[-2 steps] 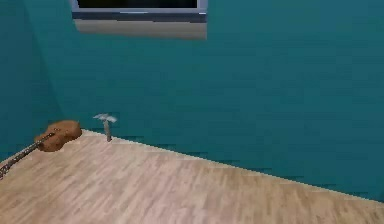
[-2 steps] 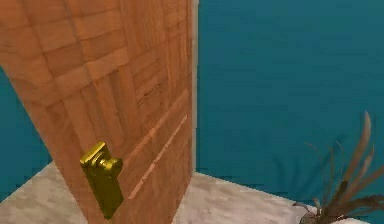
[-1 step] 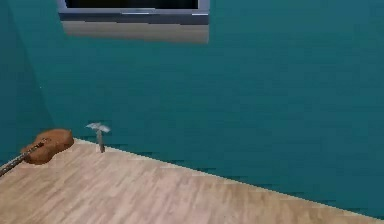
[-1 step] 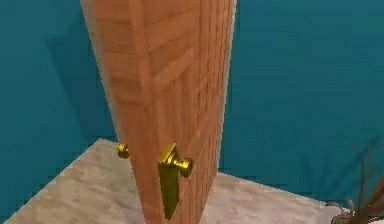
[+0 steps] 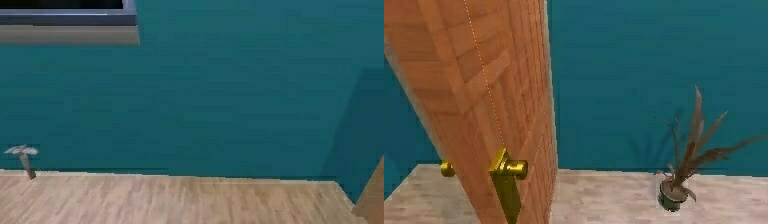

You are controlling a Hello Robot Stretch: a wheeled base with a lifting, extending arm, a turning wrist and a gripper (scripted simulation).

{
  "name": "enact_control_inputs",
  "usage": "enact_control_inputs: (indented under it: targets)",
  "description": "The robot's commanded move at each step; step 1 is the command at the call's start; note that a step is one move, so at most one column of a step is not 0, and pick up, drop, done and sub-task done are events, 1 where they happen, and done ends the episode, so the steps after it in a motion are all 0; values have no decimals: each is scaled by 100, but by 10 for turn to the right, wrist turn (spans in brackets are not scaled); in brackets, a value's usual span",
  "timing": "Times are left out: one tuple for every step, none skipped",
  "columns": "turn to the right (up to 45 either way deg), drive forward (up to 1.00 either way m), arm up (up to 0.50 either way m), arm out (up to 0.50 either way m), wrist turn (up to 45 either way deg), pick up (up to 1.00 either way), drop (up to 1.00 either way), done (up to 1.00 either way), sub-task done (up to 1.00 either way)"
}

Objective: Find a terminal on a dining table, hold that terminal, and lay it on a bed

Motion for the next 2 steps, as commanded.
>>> enact_control_inputs:
  targets:
    - [0,40,0,0,0,0,0,0,0]
    - [450,0,0,0,0,0,0,0,0]
